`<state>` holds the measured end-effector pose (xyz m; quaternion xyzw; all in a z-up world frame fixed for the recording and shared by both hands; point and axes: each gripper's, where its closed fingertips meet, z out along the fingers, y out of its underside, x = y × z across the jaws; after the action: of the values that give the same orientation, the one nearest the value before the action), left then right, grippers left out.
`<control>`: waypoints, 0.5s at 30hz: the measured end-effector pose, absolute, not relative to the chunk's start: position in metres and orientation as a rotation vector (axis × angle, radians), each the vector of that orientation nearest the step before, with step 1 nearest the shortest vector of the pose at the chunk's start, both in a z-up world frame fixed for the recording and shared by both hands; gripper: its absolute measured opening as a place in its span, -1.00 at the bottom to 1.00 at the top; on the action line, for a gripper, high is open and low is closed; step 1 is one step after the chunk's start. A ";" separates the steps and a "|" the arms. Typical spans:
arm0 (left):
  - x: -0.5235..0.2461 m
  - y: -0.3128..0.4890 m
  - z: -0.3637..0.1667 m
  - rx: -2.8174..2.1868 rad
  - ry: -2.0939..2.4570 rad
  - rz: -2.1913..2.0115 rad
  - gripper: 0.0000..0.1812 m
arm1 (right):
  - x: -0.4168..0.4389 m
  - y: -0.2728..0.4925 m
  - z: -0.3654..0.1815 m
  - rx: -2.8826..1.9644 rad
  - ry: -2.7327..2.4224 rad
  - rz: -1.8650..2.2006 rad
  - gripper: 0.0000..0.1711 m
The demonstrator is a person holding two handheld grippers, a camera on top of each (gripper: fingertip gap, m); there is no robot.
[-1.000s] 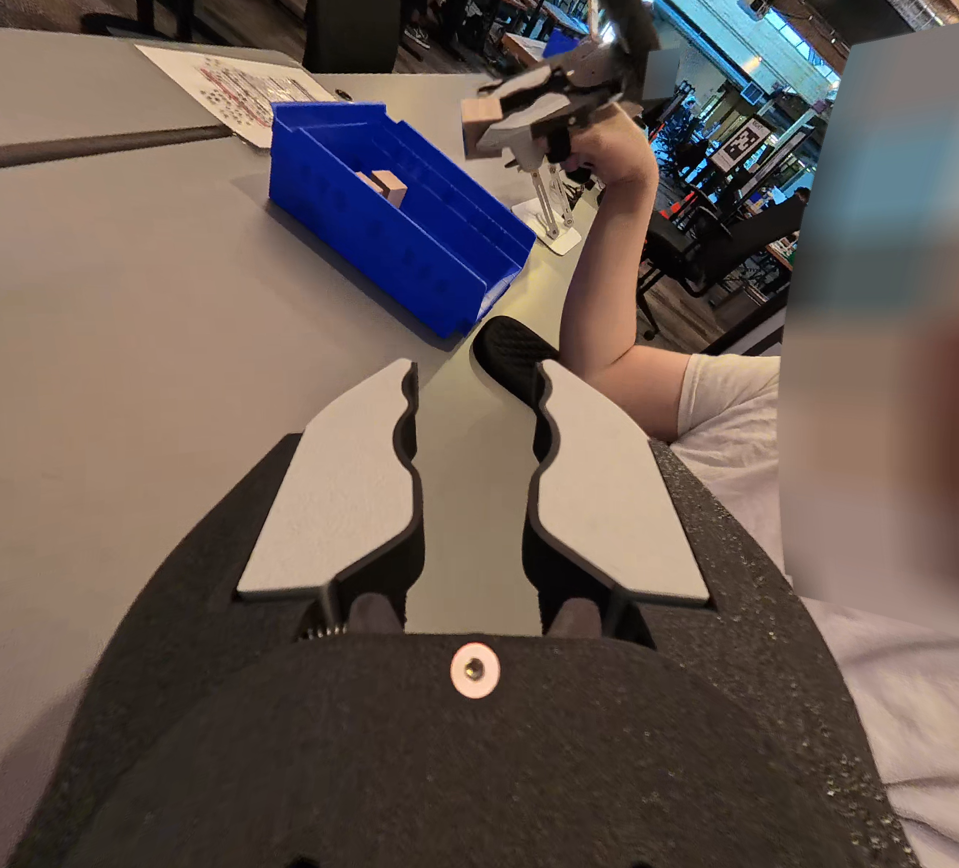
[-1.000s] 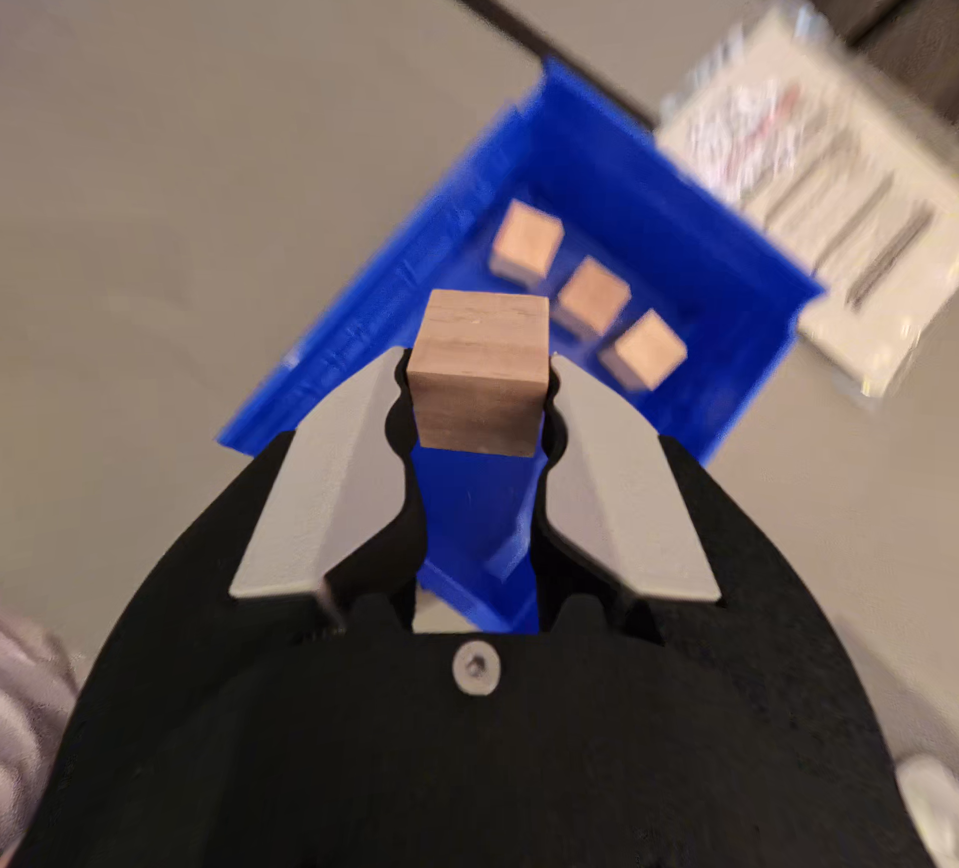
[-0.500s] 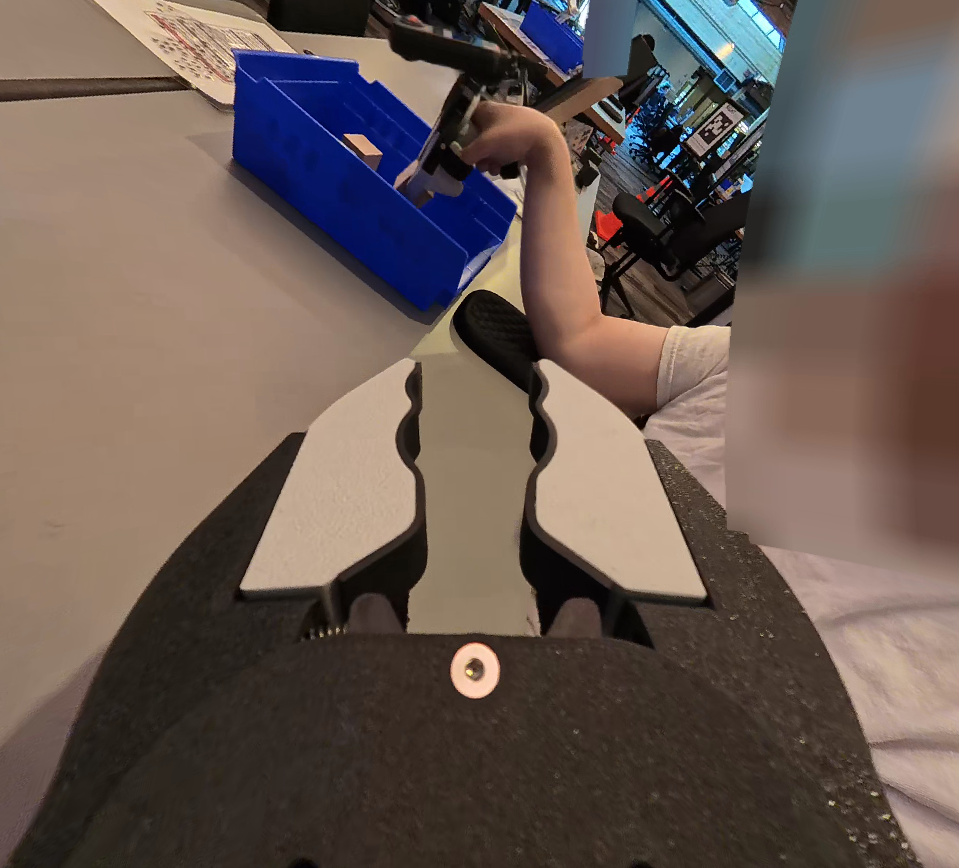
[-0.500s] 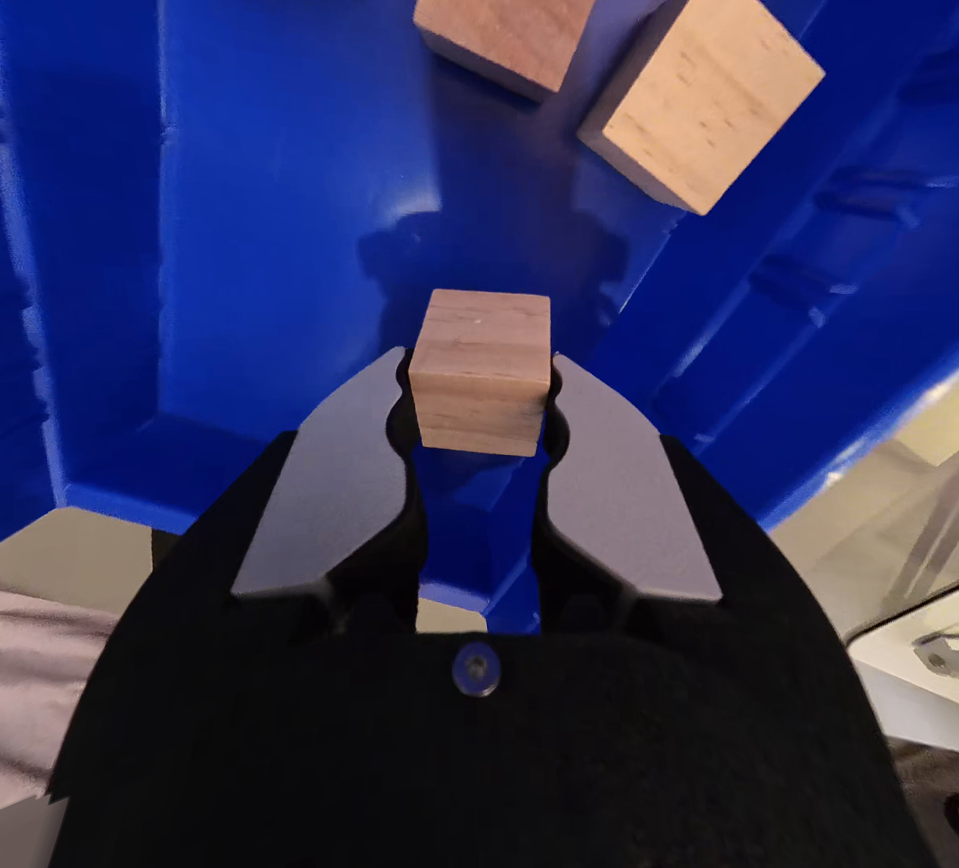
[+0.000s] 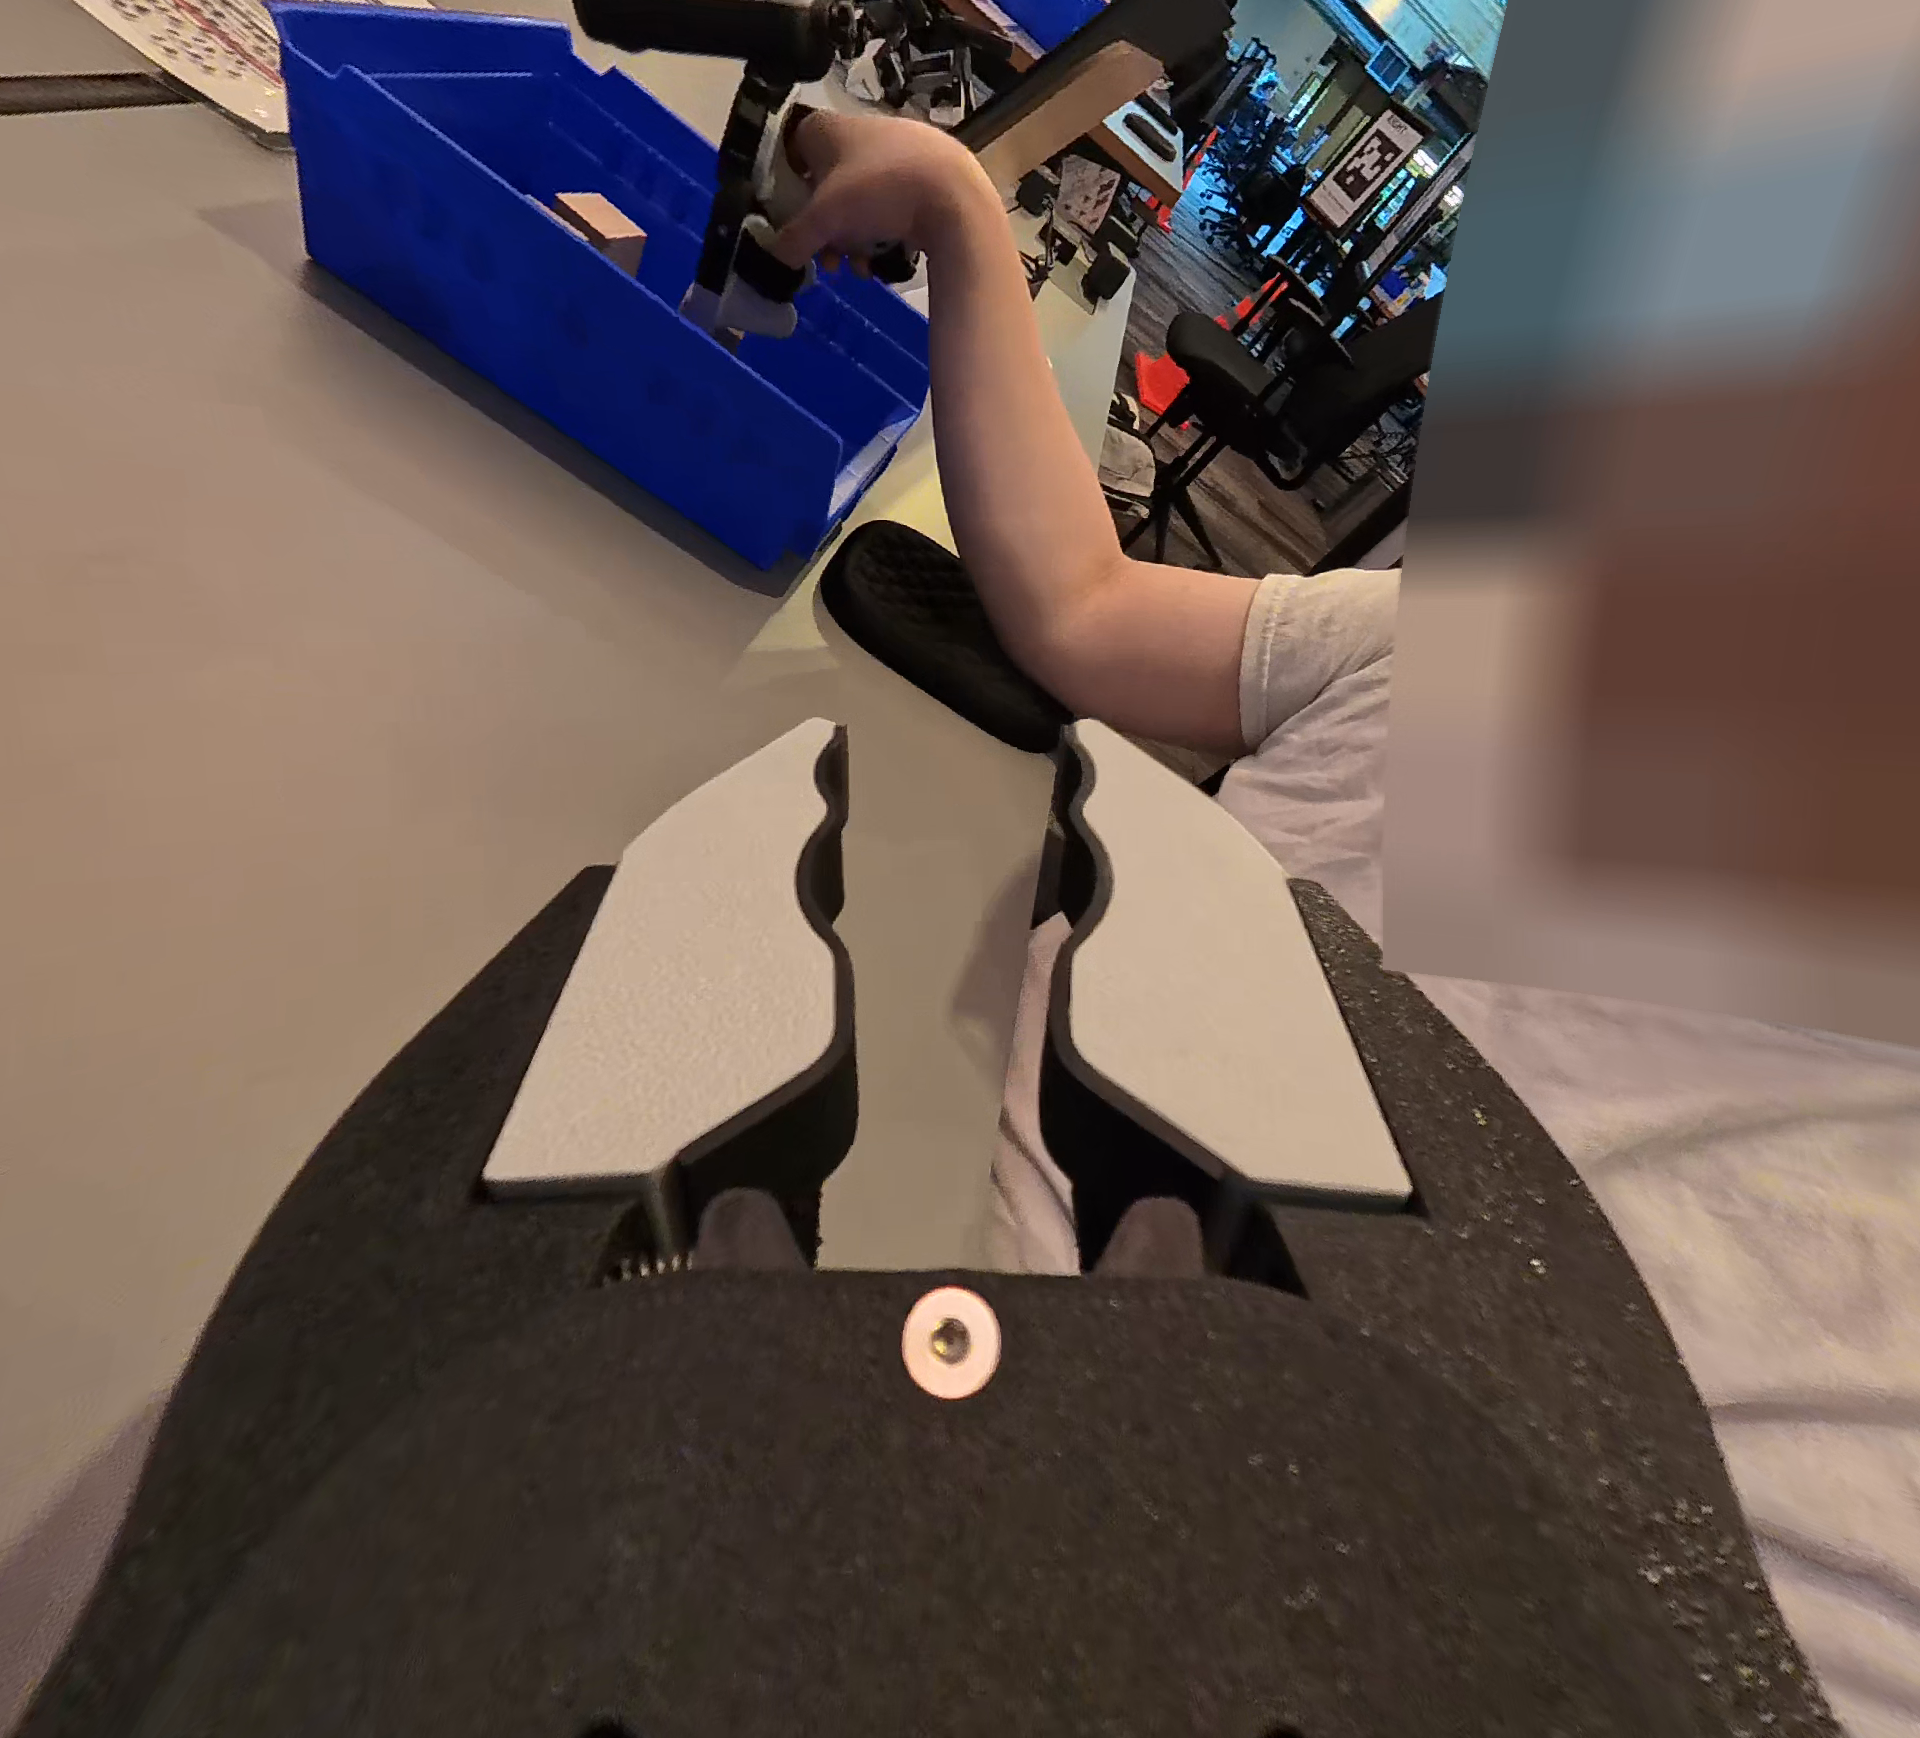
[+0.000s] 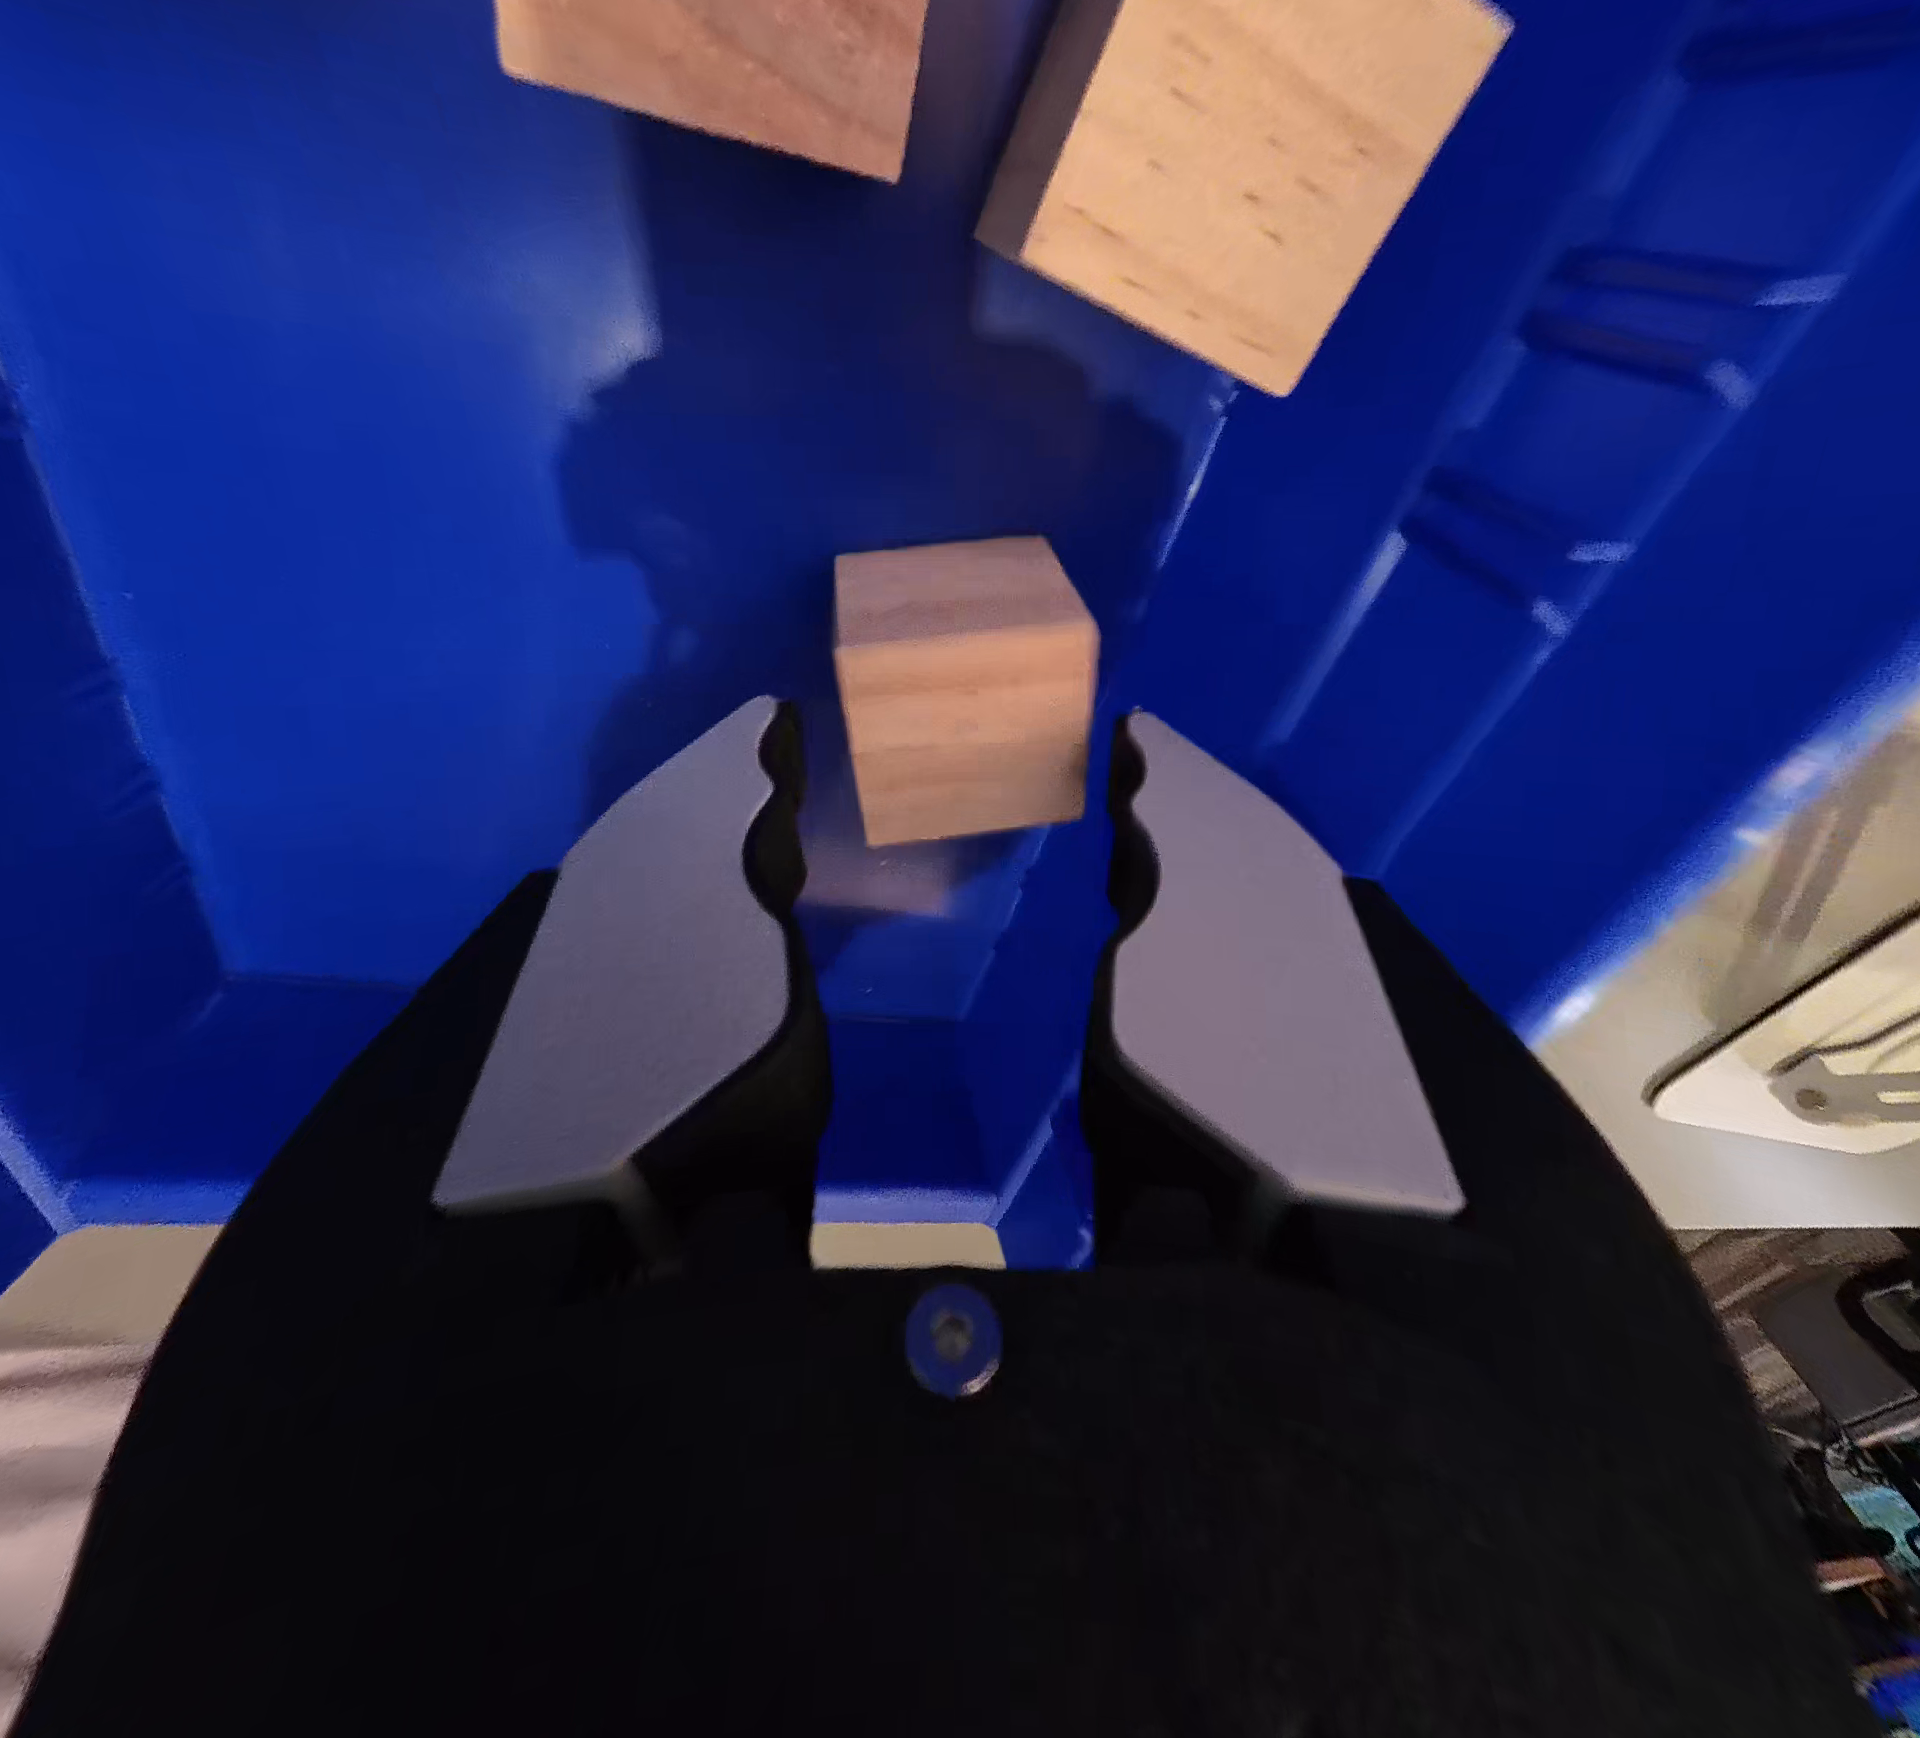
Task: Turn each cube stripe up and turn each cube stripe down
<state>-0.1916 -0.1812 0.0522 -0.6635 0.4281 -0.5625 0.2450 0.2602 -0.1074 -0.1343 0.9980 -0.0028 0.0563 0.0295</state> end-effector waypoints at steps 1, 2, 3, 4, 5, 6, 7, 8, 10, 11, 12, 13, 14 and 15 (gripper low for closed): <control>-0.192 -0.182 0.054 -1.806 1.170 -1.535 -0.58 | 0.262 -0.104 -0.129 3.103 -0.013 0.202 -0.31; -0.193 -0.183 0.055 -1.803 1.171 -1.527 -0.58 | 0.263 -0.101 -0.123 3.133 -0.011 0.227 -0.31; -0.194 -0.182 0.057 -1.800 1.171 -1.512 -0.58 | 0.263 -0.099 -0.116 3.161 -0.009 0.244 -0.31; -0.196 -0.181 0.060 -1.794 1.166 -1.494 -0.58 | 0.262 -0.099 -0.108 3.187 -0.002 0.259 -0.31; -0.200 -0.178 0.063 -1.786 1.157 -1.470 -0.58 | 0.261 -0.098 -0.097 3.223 0.012 0.283 -0.31; -0.205 -0.174 0.067 -1.778 1.143 -1.436 -0.58 | 0.259 -0.096 -0.084 3.277 0.038 0.300 -0.34; -0.212 -0.166 0.069 -1.779 1.122 -1.385 -0.58 | 0.253 -0.093 -0.070 3.342 0.085 0.298 -0.34; -0.222 -0.155 0.071 -1.791 1.093 -1.309 -0.58 | 0.243 -0.090 -0.055 3.417 0.147 0.264 -0.35; -0.251 -0.118 0.071 -1.836 1.006 -1.074 -0.57 | 0.222 -0.084 -0.022 3.578 0.278 0.186 -0.36; -0.270 -0.096 0.070 -1.864 0.955 -0.928 -0.57 | 0.213 -0.079 -0.005 3.664 0.363 0.180 -0.36; -0.291 -0.072 0.068 -1.897 0.908 -0.771 -0.56 | 0.203 -0.074 0.013 3.753 0.453 0.154 -0.36; -0.314 -0.048 0.063 -1.937 0.866 -0.607 -0.54 | 0.193 -0.068 0.031 3.845 0.543 0.103 -0.36; -0.337 -0.027 0.058 -1.974 0.821 -0.455 -0.54 | 0.184 -0.063 0.049 3.940 0.622 0.036 -0.36; -0.356 -0.008 0.051 -2.012 0.789 -0.333 -0.54 | 0.176 -0.057 0.066 4.031 0.692 -0.034 -0.37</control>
<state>-0.3562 -0.0075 0.0513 -0.8173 0.3204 -0.1352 0.4595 0.1760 -0.0575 0.0655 0.8768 0.1505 -0.0073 -0.4566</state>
